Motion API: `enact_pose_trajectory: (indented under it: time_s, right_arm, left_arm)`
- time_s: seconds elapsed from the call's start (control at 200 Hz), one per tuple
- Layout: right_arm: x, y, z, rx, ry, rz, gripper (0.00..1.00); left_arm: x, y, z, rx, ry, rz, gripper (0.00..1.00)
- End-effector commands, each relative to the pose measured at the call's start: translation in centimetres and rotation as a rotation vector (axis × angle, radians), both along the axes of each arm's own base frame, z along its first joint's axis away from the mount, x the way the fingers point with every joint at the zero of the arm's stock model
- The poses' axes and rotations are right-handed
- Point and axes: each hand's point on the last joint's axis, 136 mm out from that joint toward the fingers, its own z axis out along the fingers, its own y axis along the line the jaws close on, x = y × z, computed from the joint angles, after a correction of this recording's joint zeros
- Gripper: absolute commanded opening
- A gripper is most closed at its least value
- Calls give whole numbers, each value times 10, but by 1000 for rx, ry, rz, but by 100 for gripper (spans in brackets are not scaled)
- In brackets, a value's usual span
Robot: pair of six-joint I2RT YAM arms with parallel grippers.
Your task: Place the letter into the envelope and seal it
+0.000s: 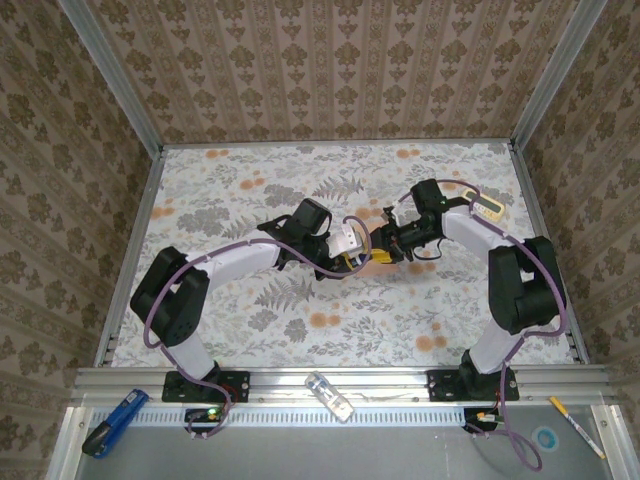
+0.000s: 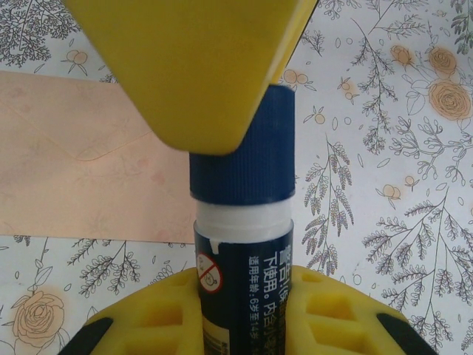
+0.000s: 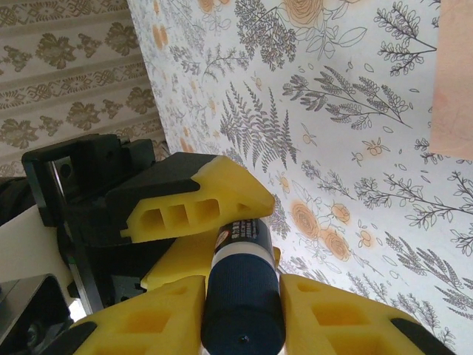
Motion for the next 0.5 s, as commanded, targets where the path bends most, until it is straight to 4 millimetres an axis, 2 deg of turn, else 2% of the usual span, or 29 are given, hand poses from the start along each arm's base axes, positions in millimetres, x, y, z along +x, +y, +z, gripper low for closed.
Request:
enact_pose_trajectory:
  time_s: [0.0, 0.495]
  right_arm:
    - [9, 11, 9, 23, -33, 16, 31]
    - [0, 38, -2, 36, -18, 62, 30]
  left_arm:
    - [-3, -10, 12, -41, 5, -32, 0]
    - [5, -15, 17, -65, -30, -13, 0]
